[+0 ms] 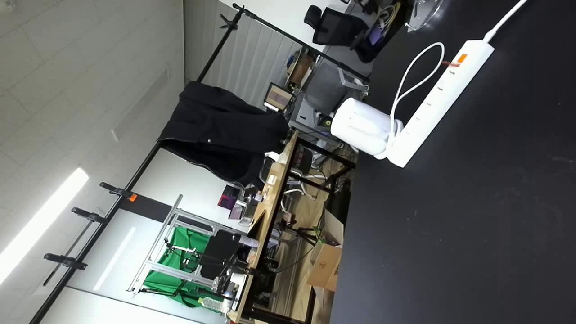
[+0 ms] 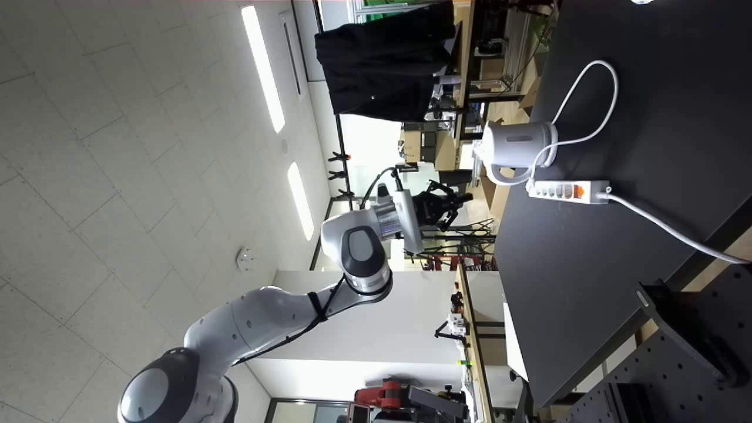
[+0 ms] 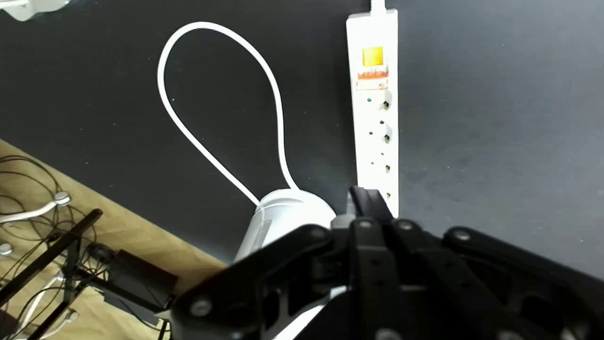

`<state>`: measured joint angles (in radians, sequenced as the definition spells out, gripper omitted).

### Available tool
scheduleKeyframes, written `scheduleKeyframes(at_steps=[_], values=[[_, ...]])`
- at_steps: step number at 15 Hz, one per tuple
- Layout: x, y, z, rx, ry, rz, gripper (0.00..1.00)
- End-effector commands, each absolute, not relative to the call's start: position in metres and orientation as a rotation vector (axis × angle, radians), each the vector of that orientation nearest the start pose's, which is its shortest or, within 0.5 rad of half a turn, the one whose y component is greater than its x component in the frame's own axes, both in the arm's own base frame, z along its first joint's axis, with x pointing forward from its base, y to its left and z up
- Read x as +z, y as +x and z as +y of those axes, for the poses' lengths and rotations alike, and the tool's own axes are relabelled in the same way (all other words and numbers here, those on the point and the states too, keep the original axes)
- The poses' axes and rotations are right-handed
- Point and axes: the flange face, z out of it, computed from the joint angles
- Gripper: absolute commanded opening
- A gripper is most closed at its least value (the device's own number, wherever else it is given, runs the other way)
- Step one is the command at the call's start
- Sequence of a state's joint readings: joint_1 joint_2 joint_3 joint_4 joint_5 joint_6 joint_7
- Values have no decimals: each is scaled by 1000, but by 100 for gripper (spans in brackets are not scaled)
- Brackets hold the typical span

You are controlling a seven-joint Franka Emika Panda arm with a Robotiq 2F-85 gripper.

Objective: Push the first button from the right of the adaptor.

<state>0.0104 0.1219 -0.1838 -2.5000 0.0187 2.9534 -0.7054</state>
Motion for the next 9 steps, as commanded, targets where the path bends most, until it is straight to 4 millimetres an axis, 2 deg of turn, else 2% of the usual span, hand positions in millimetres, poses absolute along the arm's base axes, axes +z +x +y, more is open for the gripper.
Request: scheduleKeyframes(at_steps=[1,5,9], values=[[228,527,-84,-386,-3144,-838,0],[176,548,-90,-206,-3131,-867,0],[145,557,-102,-22,-3112,-916,0]])
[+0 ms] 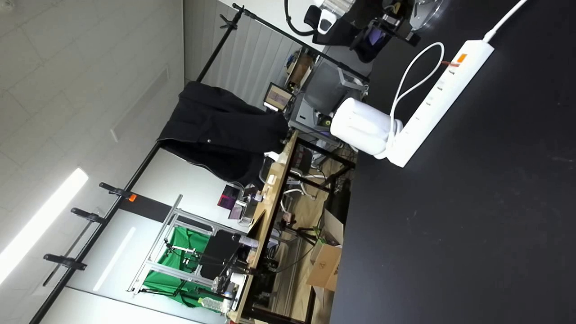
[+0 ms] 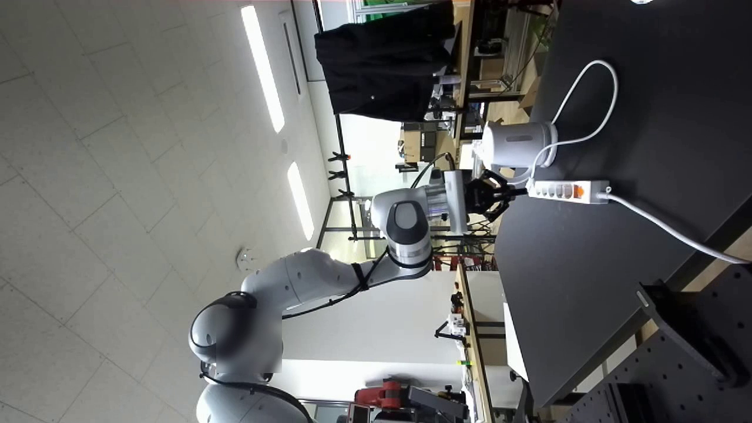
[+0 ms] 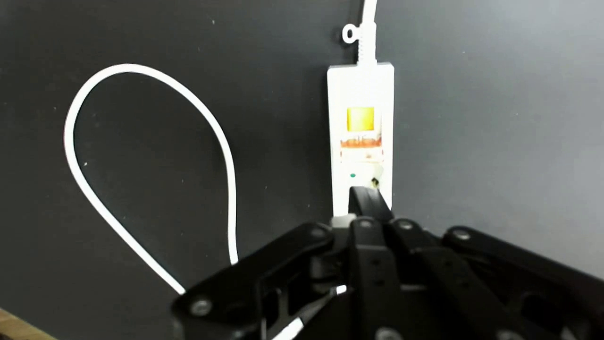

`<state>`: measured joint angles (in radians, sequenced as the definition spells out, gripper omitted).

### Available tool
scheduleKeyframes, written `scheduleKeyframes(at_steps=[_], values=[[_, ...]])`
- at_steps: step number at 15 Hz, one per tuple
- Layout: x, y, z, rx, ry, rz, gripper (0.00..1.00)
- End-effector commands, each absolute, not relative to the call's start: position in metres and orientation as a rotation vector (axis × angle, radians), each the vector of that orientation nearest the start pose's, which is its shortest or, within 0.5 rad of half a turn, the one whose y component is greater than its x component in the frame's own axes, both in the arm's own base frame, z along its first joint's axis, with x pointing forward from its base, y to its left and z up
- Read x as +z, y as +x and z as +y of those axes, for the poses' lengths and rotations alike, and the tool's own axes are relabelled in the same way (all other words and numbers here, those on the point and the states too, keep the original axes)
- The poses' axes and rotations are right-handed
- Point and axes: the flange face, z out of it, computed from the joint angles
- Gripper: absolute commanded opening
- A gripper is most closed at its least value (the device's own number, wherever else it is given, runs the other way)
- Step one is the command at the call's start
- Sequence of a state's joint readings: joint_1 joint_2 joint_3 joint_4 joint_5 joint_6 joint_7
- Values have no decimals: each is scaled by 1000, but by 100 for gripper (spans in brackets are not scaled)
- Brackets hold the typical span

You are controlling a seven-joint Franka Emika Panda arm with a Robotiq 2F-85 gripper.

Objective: Push the first button from the right of the adaptor.

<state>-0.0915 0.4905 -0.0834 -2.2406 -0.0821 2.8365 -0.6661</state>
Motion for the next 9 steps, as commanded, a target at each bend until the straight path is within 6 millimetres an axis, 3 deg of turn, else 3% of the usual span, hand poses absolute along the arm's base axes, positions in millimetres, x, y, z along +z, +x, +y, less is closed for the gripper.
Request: scheduleKeyframes(at_steps=[1,9], values=[[140,557,-103,19,-3106,-927,0],[121,559,-92,175,-3072,-958,0]])
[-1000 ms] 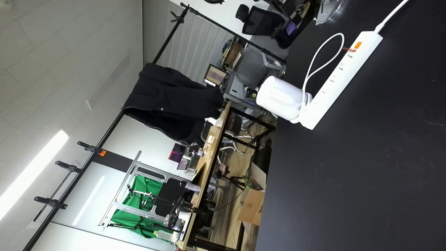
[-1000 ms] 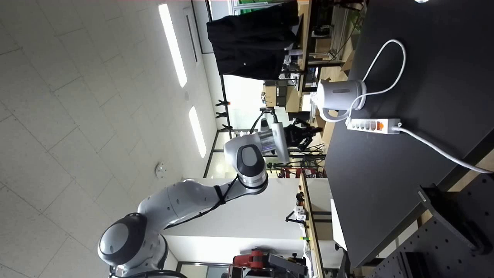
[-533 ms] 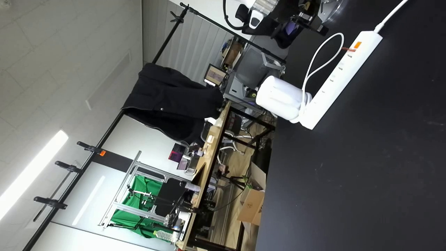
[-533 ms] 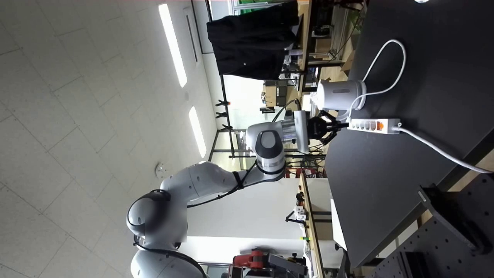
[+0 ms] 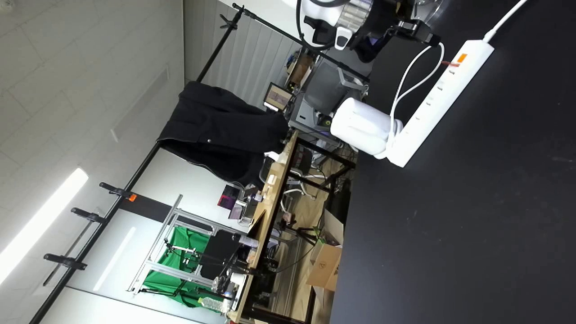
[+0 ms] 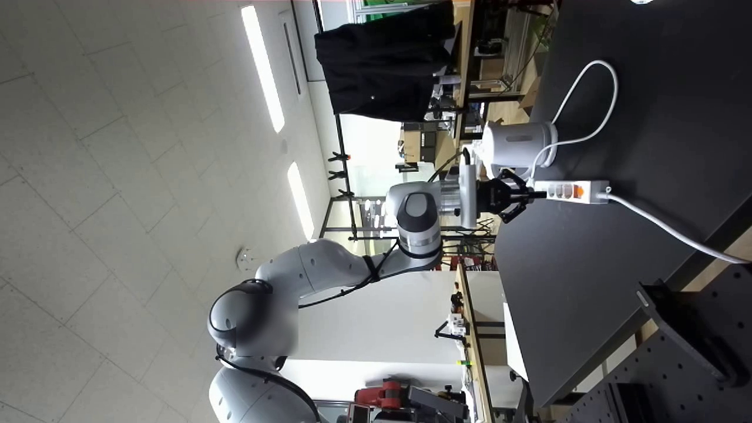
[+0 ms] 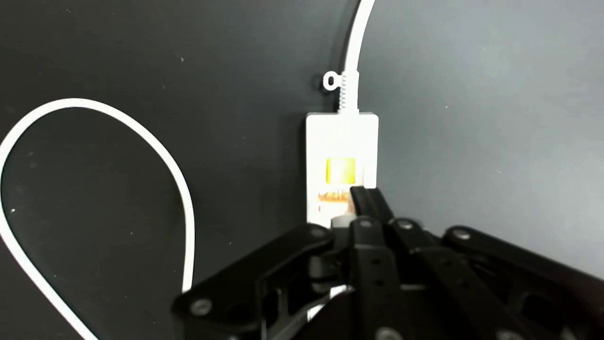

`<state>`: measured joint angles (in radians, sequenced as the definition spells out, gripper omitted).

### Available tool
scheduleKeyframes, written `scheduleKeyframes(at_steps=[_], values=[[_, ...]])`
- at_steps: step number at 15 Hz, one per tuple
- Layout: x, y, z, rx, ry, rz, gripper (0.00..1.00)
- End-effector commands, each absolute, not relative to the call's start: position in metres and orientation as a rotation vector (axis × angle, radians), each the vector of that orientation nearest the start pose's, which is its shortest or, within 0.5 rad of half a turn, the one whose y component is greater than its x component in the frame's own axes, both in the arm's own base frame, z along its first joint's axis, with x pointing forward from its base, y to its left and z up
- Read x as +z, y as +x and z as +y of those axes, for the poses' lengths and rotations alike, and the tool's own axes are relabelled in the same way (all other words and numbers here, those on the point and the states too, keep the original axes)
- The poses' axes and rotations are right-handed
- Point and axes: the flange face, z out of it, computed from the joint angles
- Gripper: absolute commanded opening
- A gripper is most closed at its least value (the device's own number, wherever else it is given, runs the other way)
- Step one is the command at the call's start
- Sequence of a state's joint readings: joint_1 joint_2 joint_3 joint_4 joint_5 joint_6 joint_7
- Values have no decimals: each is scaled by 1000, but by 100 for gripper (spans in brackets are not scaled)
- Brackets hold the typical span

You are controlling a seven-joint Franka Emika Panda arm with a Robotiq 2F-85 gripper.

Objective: Push the first button from the right of the adaptor.

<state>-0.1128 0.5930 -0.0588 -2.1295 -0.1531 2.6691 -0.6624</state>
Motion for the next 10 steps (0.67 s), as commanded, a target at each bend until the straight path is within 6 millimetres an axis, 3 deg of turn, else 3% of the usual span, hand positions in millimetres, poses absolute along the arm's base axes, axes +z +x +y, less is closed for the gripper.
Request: scheduleKeyframes(at_steps=[1,8,10], values=[[120,552,-91,152,-3045,-1004,1],[119,554,-91,160,-3050,-990,0],[108,554,-85,170,-3071,-991,0]])
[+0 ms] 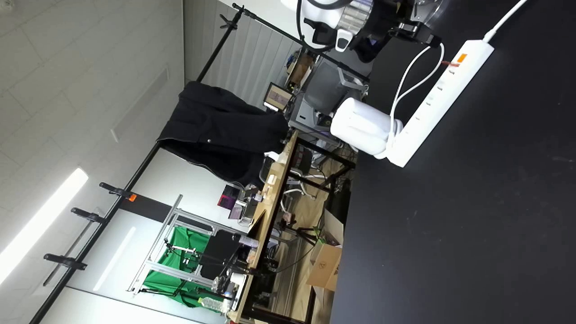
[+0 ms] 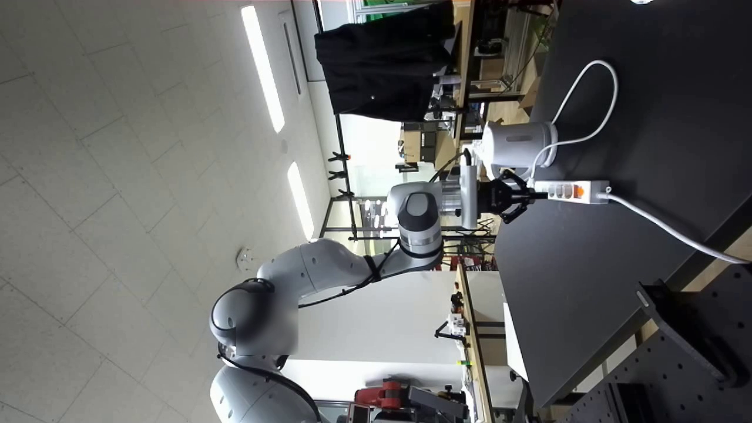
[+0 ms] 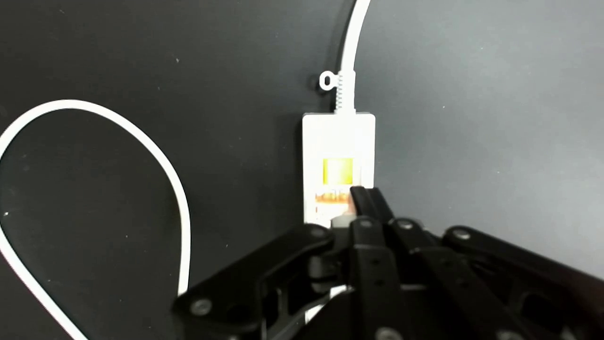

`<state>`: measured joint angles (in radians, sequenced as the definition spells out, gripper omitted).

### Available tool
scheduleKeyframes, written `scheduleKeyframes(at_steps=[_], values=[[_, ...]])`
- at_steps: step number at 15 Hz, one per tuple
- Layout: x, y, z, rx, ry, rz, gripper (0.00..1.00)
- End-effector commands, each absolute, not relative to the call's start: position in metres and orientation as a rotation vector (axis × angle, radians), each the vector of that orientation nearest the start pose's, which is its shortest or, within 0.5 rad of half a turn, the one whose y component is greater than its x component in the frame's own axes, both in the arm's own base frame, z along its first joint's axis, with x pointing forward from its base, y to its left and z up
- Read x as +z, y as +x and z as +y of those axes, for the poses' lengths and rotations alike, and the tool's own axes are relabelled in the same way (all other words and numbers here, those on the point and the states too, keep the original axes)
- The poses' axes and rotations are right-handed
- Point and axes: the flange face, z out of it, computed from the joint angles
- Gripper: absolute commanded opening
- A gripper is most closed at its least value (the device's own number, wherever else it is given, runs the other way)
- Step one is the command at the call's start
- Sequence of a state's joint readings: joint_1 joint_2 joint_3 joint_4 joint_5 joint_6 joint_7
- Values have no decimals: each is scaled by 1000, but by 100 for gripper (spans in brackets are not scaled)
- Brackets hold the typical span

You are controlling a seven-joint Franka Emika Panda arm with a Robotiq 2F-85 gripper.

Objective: Push the first button from the right of the adaptor.

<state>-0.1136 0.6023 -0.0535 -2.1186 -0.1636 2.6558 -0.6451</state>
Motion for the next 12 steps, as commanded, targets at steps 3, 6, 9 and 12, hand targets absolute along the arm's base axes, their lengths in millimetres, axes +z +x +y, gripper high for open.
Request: scheduleKeyframes(at_steps=[3,6,9,12], values=[[95,552,-80,209,-3070,-1003,0],[84,550,-79,254,-3090,-988,0],[78,549,-81,251,-3121,-956,0],[72,547,-82,186,-3145,-928,0]])
